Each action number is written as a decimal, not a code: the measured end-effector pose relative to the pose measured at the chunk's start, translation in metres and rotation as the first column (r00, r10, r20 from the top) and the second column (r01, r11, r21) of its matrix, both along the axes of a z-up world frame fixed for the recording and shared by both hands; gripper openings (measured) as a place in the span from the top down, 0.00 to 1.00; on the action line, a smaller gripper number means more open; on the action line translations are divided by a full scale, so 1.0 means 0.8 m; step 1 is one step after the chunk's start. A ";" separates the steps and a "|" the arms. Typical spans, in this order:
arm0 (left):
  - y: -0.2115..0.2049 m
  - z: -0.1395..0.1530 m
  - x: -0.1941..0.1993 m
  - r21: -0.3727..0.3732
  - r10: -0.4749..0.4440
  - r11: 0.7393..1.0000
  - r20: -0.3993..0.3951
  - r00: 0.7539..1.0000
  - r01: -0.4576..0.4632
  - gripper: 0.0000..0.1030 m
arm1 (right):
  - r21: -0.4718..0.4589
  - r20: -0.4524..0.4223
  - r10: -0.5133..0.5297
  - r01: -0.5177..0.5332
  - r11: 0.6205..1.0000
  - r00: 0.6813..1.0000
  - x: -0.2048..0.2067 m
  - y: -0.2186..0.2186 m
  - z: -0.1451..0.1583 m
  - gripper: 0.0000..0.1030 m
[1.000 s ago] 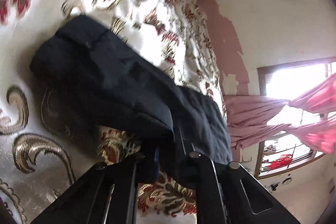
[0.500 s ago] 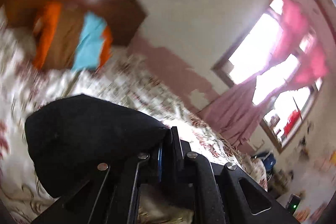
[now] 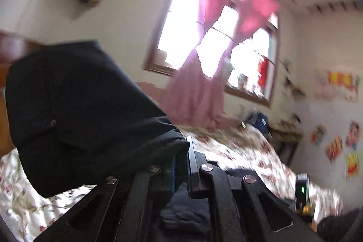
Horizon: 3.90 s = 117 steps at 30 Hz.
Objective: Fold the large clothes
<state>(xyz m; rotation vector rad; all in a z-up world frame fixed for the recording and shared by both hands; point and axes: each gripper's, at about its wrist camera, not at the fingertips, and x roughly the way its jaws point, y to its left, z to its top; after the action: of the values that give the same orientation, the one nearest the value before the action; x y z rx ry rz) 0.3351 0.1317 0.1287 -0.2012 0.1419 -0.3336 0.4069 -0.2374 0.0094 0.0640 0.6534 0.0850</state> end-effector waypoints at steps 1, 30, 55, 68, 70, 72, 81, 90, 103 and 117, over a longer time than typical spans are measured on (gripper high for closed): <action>-0.022 -0.001 0.002 0.034 -0.031 0.999 -0.006 1.000 0.031 0.93 | 0.013 -0.004 -0.010 0.010 1.000 1.000 -0.001 -0.011 -0.003 0.28; -0.227 -0.205 0.010 0.134 -0.413 0.824 -0.522 0.746 0.550 0.15 | 0.499 -0.165 0.013 0.072 0.864 0.986 -0.025 -0.147 -0.103 0.28; 0.031 -0.176 0.087 -0.021 0.222 0.963 -0.512 0.830 -0.270 0.14 | 0.577 -0.314 -0.007 0.196 0.793 0.950 -0.018 -0.088 -0.133 0.88; 0.004 -0.183 0.102 -0.005 0.163 0.982 -0.487 0.858 -0.190 0.14 | 0.287 0.110 -0.165 0.128 0.949 0.980 0.005 -0.130 0.063 0.95; -0.005 -0.180 0.108 0.011 0.166 0.983 -0.473 0.865 -0.183 0.14 | 0.256 0.086 -0.175 0.148 0.955 0.981 0.021 -0.140 0.055 0.95; -0.016 -0.177 0.118 0.031 0.161 0.986 -0.463 0.871 -0.166 0.14 | 0.203 0.052 -0.182 0.168 0.965 0.982 0.037 -0.144 0.034 0.95; -0.080 -0.178 0.150 0.302 0.246 0.946 -0.425 0.871 -0.120 0.14 | -0.036 -0.076 -0.274 0.272 0.962 0.959 0.066 -0.145 -0.029 0.78; -0.145 -0.146 0.137 0.248 0.047 0.967 -0.380 0.924 0.053 0.14 | -0.093 0.024 0.001 0.001 0.996 1.000 0.066 -0.076 0.019 0.40; -0.225 -0.216 0.195 0.499 0.117 0.855 -0.450 0.885 0.141 0.12 | -0.081 -0.186 0.117 -0.134 0.988 0.976 0.111 -0.065 -0.084 0.40; -0.244 -0.248 0.199 0.598 0.203 0.797 -0.391 0.898 0.080 0.10 | -0.172 -0.206 0.115 -0.152 0.973 0.972 0.116 -0.046 -0.116 0.39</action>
<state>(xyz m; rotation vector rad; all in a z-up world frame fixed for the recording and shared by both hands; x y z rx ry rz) 0.4943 -0.0634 -0.0697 0.3667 0.6829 -0.1551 0.4999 -0.2742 -0.0835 -0.1552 0.8593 0.1490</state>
